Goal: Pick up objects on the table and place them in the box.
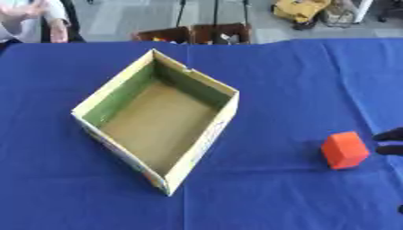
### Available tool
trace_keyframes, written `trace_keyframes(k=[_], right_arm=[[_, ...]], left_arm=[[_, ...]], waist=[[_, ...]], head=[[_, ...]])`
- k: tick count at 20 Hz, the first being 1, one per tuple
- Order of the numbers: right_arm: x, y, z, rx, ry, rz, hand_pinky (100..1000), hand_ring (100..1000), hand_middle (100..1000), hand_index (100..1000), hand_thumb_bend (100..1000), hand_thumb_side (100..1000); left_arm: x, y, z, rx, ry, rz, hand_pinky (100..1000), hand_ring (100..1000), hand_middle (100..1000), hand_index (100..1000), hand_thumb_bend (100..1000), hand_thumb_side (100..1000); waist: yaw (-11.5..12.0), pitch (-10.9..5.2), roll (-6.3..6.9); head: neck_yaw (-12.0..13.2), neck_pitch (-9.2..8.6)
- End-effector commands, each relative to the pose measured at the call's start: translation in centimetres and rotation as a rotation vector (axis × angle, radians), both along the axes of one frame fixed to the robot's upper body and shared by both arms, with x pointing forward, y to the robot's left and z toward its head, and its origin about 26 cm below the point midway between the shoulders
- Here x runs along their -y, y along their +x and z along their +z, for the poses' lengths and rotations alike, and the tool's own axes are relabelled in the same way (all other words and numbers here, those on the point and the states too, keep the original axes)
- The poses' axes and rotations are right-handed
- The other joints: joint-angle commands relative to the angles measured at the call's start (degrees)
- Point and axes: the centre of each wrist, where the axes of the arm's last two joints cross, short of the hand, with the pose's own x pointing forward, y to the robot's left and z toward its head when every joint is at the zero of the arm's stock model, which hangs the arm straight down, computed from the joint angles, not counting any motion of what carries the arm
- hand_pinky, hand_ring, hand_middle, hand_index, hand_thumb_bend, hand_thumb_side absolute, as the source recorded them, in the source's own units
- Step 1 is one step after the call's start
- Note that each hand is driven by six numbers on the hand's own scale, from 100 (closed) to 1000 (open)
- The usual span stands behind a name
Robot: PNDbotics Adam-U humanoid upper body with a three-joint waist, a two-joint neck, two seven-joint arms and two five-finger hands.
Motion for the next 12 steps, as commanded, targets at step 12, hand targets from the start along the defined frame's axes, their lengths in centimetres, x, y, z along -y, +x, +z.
trace_keyframes(k=[12], right_arm=[[-1.5,1.3,4.6,0.195,0.112,-0.027,788,845,845,917,334,755]], left_arm=[[0.2,-0.1,1.0,0.022,0.037,-0.021,550,716,822,914,100,985]], waist=[[1.1,-1.67,-0.89]], head=[[-1.1,-0.48]])
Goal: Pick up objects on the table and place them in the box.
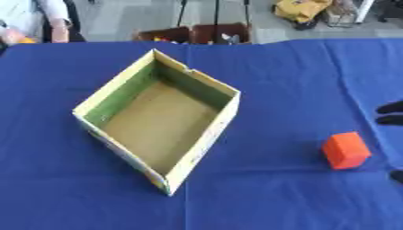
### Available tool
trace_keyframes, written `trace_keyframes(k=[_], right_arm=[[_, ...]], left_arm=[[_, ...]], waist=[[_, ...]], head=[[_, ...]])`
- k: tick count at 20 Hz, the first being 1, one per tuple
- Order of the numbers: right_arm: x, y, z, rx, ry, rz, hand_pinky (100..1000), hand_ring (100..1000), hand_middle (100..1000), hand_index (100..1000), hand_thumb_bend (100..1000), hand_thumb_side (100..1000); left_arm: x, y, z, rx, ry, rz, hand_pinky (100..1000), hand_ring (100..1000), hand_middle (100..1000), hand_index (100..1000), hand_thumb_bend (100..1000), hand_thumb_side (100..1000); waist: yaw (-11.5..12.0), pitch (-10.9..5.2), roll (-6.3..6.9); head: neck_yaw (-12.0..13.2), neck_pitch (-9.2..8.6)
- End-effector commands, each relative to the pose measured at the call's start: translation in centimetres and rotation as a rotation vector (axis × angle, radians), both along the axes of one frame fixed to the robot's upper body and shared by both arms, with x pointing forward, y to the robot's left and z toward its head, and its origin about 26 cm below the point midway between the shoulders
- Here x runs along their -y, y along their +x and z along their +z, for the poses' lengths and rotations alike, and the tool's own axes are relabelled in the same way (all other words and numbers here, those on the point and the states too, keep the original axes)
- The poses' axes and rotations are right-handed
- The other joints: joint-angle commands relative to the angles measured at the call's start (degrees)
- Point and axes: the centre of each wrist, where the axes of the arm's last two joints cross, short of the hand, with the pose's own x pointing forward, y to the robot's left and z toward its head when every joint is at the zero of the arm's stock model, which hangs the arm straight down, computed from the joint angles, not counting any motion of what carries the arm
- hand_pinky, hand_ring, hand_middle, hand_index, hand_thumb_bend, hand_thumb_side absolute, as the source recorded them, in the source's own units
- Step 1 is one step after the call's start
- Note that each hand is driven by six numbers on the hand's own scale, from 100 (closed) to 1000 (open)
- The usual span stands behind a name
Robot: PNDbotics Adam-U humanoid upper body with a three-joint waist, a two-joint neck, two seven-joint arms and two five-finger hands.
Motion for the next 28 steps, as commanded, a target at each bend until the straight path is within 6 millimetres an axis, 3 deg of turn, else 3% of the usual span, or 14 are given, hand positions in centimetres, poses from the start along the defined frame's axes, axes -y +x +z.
trace_keyframes(k=[1,14,22,28], right_arm=[[-0.7,0.2,1.6,0.024,-0.014,-0.001,789,844,842,915,338,744],[-2.3,1.0,2.9,-0.252,0.019,-0.027,842,839,746,884,512,482],[-2.9,1.4,3.7,-0.336,0.013,-0.043,846,844,751,893,524,476],[-2.0,2.5,3.4,-0.399,0.023,-0.085,850,840,746,886,519,455]], left_arm=[[0.0,-0.2,1.0,0.024,0.031,-0.012,550,716,822,914,100,985],[0.3,0.0,1.0,0.012,0.032,-0.031,549,716,823,914,100,987],[0.6,0.1,1.0,0.005,0.034,-0.041,548,716,824,914,100,988],[0.7,0.1,0.9,0.001,0.035,-0.045,548,716,824,914,100,988]], waist=[[0.3,-1.68,-0.9],[1.2,-1.49,-1.09],[1.6,-1.23,-1.22],[2.1,-1.02,-1.26]], head=[[-0.5,-0.49],[-2.2,-0.21],[-3.1,-0.23],[-3.9,-0.15]])
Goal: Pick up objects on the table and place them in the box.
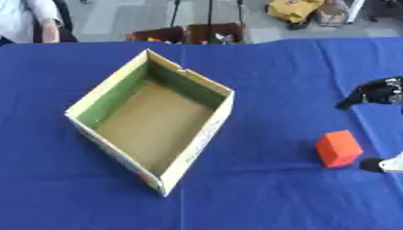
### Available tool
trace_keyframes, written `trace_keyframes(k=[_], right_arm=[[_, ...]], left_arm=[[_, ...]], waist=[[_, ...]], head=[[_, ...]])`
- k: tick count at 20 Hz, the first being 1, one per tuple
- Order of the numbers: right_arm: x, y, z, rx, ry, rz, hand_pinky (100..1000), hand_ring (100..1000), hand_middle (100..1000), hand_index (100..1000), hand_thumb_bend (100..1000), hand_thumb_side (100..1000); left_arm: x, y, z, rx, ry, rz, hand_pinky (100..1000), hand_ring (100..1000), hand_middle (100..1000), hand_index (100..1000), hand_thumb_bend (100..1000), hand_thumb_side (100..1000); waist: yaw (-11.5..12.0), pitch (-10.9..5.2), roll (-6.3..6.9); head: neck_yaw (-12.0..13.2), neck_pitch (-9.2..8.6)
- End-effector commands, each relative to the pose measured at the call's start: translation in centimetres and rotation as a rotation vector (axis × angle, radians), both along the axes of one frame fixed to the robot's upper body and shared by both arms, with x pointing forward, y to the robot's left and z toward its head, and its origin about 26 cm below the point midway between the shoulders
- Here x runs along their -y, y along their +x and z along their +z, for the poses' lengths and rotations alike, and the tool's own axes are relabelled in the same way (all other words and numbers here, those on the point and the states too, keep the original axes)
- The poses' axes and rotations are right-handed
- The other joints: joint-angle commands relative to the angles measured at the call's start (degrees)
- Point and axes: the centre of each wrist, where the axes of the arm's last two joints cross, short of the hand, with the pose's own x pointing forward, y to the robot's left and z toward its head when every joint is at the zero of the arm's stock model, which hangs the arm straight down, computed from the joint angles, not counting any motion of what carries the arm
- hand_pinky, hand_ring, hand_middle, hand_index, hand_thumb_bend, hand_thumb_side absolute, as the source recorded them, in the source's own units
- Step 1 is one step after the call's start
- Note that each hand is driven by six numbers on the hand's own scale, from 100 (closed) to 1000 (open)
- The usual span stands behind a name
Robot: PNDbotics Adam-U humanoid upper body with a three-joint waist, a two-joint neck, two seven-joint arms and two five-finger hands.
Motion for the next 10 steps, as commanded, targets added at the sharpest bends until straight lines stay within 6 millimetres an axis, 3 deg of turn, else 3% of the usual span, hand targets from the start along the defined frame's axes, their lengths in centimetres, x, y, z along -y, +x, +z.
trace_keyframes(k=[1,10], right_arm=[[0.6,0.4,0.8,-0.022,-0.018,-0.02,851,840,746,886,516,450],[2.3,2.1,-0.3,-0.13,-0.051,-0.07,860,849,775,892,505,414]], left_arm=[[0.2,-0.1,0.9,0.023,0.019,-0.01,548,716,824,914,100,988],[0.4,-0.1,0.8,0.018,0.02,-0.017,548,717,825,914,100,985]], waist=[[0.2,-0.98,-1.0],[0.9,-0.56,-0.97]], head=[[-0.4,-0.14],[-1.2,0.11]])
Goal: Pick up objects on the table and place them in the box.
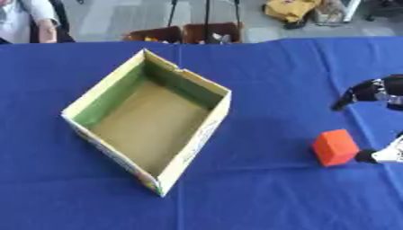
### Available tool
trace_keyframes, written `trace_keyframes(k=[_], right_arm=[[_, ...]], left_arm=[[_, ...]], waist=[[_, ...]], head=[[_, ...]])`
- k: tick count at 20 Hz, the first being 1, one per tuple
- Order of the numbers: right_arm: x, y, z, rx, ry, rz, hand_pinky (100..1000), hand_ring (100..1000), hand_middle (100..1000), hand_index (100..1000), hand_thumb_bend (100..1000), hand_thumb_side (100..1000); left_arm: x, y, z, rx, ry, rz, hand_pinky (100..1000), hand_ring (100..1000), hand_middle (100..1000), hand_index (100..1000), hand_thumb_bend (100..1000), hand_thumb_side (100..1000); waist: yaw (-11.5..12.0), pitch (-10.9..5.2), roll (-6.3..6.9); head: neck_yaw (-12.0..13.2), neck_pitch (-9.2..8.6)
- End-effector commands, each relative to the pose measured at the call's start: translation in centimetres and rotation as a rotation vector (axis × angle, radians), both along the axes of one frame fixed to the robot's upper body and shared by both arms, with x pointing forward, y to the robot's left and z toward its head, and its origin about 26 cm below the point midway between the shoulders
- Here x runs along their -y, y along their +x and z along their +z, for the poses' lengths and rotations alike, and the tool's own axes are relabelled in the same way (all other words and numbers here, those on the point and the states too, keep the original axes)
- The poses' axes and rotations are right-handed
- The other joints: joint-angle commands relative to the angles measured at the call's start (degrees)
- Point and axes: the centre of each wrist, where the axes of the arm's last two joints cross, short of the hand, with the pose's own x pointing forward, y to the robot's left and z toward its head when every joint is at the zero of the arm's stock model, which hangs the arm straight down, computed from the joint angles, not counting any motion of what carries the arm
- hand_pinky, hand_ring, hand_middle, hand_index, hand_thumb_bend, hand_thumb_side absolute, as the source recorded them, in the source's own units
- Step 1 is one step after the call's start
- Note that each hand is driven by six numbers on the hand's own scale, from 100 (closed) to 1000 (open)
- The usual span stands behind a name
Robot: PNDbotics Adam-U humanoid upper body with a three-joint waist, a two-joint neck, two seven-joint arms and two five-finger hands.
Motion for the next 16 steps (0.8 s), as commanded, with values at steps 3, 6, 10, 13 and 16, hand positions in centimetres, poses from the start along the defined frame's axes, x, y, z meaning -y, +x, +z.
trace_keyframes(k=[3,6,10,13,16], right_arm=[[0.7,0.4,0.4,-0.024,-0.038,-0.007,861,849,780,895,518,400],[0.6,0.5,0.2,-0.031,-0.041,-0.002,863,851,784,897,524,400],[0.7,0.8,-0.2,-0.042,-0.051,-0.007,862,852,790,898,551,384],[0.5,0.9,-0.5,-0.041,-0.07,-0.001,855,849,784,898,565,367],[0.3,1.0,-0.9,-0.023,-0.089,0.005,852,845,777,896,582,356]], left_arm=[[0.2,-0.1,0.9,0.026,0.017,-0.006,548,717,825,914,100,985],[0.2,-0.1,0.9,0.025,0.018,-0.009,548,717,826,914,100,986],[0.3,0.0,0.9,0.023,0.018,-0.012,548,718,826,915,100,987],[0.4,0.0,0.9,0.023,0.018,-0.013,547,718,826,915,100,987],[0.4,0.0,0.9,0.021,0.019,-0.014,548,718,827,915,100,987]], waist=[[0.1,-0.46,-0.99],[0.1,-0.32,-1.02],[0.3,-0.09,-1.0],[0.4,0.07,-1.0],[0.4,0.2,-0.98]], head=[[0.1,-0.03],[0.1,-0.1],[-0.3,-0.19],[-0.3,-0.25],[-0.3,-0.34]])
